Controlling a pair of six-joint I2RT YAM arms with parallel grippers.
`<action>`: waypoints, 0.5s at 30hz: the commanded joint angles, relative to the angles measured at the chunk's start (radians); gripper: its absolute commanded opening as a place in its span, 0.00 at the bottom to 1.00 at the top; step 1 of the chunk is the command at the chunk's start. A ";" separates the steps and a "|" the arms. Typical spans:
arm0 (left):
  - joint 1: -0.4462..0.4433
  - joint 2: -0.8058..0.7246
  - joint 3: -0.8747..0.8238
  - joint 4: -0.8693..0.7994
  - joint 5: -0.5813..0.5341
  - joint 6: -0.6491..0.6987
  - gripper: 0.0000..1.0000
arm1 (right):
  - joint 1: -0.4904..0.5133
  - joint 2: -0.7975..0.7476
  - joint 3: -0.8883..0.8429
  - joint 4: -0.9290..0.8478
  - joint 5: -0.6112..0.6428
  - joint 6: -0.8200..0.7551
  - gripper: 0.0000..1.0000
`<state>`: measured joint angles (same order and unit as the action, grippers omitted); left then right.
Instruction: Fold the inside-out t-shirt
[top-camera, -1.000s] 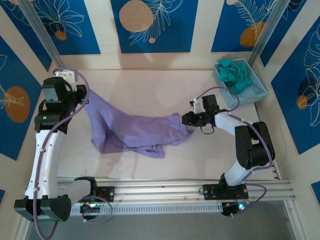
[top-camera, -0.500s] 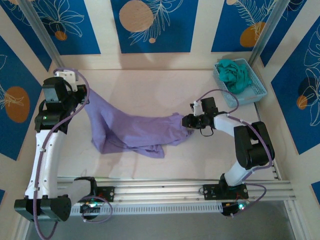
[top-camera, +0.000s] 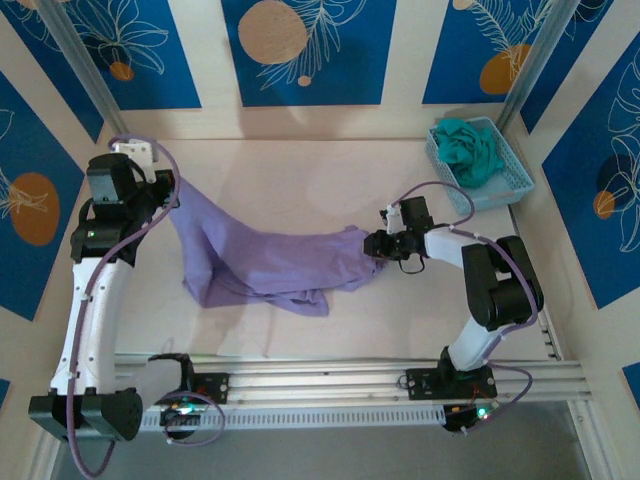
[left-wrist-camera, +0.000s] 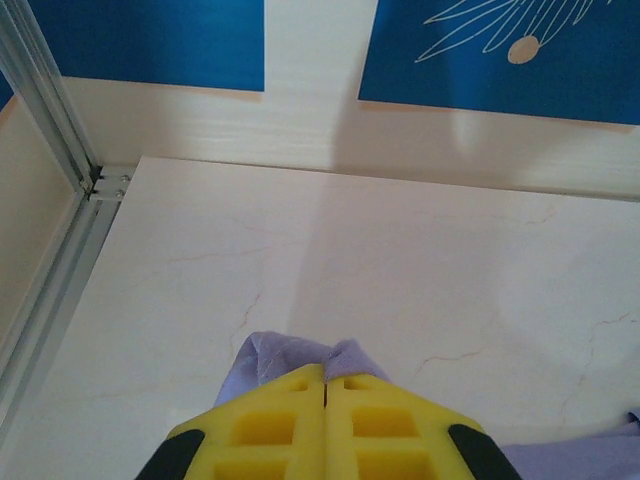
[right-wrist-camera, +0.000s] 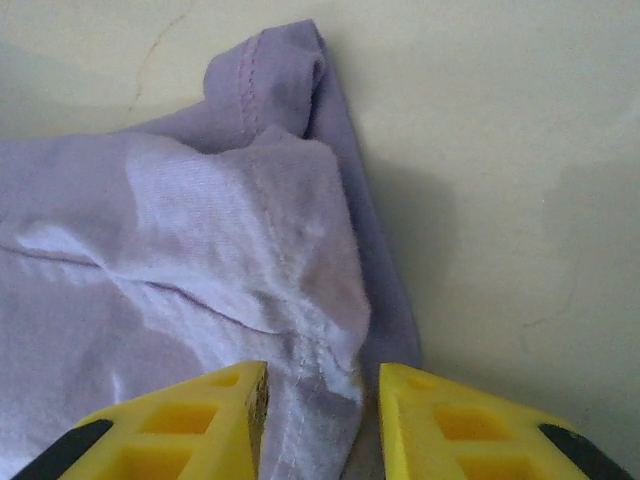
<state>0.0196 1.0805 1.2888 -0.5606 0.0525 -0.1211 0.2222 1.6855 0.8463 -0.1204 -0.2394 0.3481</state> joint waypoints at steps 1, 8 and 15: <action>0.014 -0.003 -0.006 0.037 0.023 0.020 0.00 | 0.001 0.015 0.030 -0.021 0.014 0.018 0.35; 0.014 -0.004 -0.008 0.037 0.021 0.021 0.00 | 0.000 0.044 0.043 -0.014 -0.033 0.024 0.37; 0.014 -0.004 -0.008 0.036 0.020 0.022 0.00 | -0.001 0.058 0.052 -0.002 -0.060 0.023 0.26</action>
<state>0.0196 1.0821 1.2846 -0.5606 0.0528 -0.1211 0.2222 1.7309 0.8753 -0.1226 -0.2630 0.3683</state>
